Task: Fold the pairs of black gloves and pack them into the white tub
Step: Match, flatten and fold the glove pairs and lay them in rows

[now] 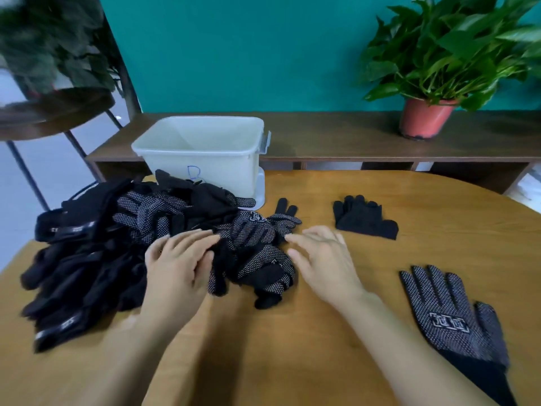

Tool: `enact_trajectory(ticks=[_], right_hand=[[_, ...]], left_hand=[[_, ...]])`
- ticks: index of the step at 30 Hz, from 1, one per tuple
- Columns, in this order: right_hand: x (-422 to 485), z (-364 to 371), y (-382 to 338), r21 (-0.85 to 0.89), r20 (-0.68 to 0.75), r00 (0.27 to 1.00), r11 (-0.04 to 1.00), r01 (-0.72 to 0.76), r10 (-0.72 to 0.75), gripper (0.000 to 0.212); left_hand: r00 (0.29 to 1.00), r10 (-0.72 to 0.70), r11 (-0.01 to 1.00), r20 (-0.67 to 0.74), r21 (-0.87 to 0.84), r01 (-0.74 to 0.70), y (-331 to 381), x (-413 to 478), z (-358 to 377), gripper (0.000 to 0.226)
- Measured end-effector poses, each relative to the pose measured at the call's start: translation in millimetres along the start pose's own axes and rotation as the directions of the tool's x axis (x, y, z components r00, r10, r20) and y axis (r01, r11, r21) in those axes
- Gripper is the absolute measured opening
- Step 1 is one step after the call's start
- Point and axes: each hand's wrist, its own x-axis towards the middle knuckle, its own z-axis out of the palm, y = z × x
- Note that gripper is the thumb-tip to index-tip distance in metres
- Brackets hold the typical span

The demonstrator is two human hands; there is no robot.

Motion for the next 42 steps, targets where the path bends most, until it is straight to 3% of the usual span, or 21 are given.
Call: enact_trajectory(ticks=[3,9,15,17,19,21,24,28,29,32,36,40,42], right_hand=[[18.6,11.3,-21.3,-0.026,0.087,0.995,0.998,-0.054,0.056,0.038],[39.0,34.0,-34.2,-0.266,0.338,0.930,0.962,-0.053,0.145,0.037],[42.9,25.7,-44.4,-0.150,0.308,0.939,0.983,-0.111,0.153,0.004],[45.7,11.2,-54.6,0.025,0.248,0.955,0.985,-0.172,0.161,0.008],[52.1,-10.3,-67.8,0.245,0.211,0.963,0.945,-0.216,0.166,0.011],[60.6,-29.1,-77.1,0.382,0.235,0.966,0.904,-0.192,0.106,0.017],[64.2,-58.8,-87.6,0.522,0.342,0.939,0.825,-0.215,0.029,0.022],[62.2,-103.3,-92.4,0.627,0.379,0.925,0.739,-0.246,-0.014,0.018],[61.3,-108.4,-92.6,0.607,0.380,0.925,0.758,-0.239,-0.013,0.020],[51.4,-111.0,-91.7,0.463,0.454,0.890,0.844,-0.270,0.036,0.021],[38.7,-129.2,-85.1,0.512,0.458,0.885,0.790,-0.338,0.081,0.014],[27.2,-146.5,-87.2,0.561,0.490,0.867,0.730,-0.391,0.087,0.012],[24.0,-152.9,-84.2,0.570,0.421,0.900,0.739,-0.359,0.112,0.039]], left_hand=[[0.998,0.037,0.999,0.042,0.027,-0.038,-17.7,-6.2,-2.6,0.034],[0.991,0.091,0.996,0.098,0.016,-0.093,-33.0,-7.3,8.5,0.033],[0.985,0.081,0.997,0.153,-0.011,-0.081,-29.5,-0.9,5.9,0.036],[0.986,-0.032,0.992,0.164,-0.112,0.051,-17.7,4.6,-4.4,0.044],[0.936,-0.204,0.889,0.289,-0.346,0.300,-1.3,15.8,-22.2,0.045],[0.881,-0.226,0.682,0.416,-0.578,0.448,11.3,31.2,-40.3,0.031],[0.863,-0.188,0.492,0.468,-0.716,0.496,22.1,50.0,-66.6,0.010],[0.831,-0.084,0.301,0.549,-0.781,0.547,29.8,66.3,-96.2,0.020],[0.818,-0.087,0.292,0.569,-0.770,0.567,32.4,68.5,-99.0,0.023],[0.786,-0.134,0.511,0.604,-0.638,0.577,42.6,67.2,-99.7,0.031],[0.748,-0.119,0.408,0.653,-0.654,0.636,57.5,63.9,-103.7,0.039],[0.747,-0.039,0.450,0.663,-0.656,0.606,77.4,63.7,-106.9,0.047],[0.764,-0.009,0.473,0.645,-0.670,0.572,88.8,64.3,-108.3,0.048]])
